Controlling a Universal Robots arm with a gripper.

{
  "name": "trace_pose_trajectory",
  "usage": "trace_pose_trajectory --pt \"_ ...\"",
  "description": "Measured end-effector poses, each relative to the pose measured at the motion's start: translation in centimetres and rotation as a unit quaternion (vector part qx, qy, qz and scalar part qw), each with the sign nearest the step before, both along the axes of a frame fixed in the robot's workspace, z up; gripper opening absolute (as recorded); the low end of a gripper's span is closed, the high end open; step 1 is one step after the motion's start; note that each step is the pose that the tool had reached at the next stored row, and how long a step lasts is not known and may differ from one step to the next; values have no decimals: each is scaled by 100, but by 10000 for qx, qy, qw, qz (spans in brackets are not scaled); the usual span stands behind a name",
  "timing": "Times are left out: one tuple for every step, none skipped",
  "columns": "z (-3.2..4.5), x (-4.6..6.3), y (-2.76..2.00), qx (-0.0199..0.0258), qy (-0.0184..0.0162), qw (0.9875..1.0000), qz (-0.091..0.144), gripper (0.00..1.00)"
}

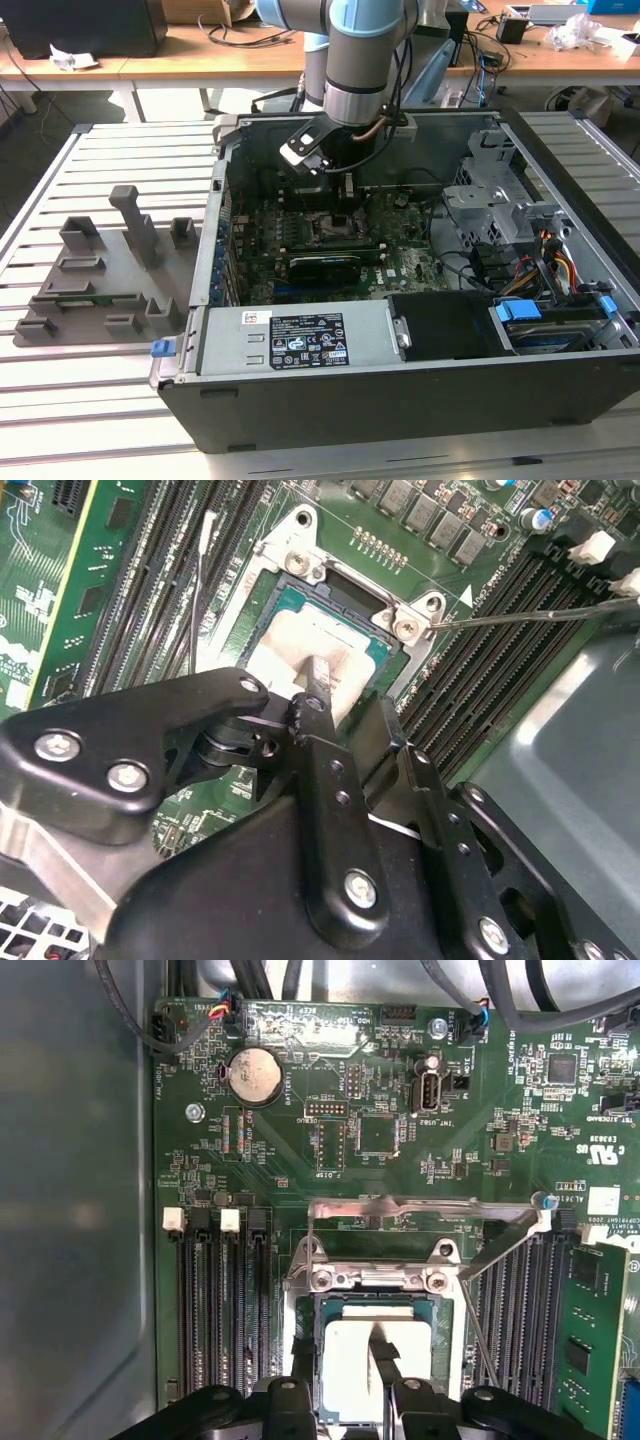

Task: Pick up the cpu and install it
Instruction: 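Place the cpu into insertion slot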

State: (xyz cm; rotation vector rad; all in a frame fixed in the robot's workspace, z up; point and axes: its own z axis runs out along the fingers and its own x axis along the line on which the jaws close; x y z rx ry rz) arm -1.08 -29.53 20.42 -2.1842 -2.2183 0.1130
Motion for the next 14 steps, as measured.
trace_pose_trajectory --pt "4 0 1 1 0 10000 -1 34" --pt "13 0 1 0 0 10000 -1 34" --pt "27 -1 0 0 1 10000 -1 34" --pt "62 -1 0 -1 0 10000 -1 34" --pt "99 -1 0 0 0 10000 -1 34" --pt "120 -3 4 -14 0 10000 1 34" --pt "130 -4 7 -32 1 10000 8 34" --pt "132 -6 2 -34 0 10000 10 26" --pt "132 -9 -12 -35 -1 10000 10 26" --pt "133 -17 -35 -36 0 10000 11 20" --pt "133 -25 -62 -35 -1 10000 15 11" --pt "132 -32 -90 -35 -1 10000 23 11" --pt "127 -39 -158 -36 -1 10000 47 11" --pt "50 -49 -166 -35 6 9999 116 11"
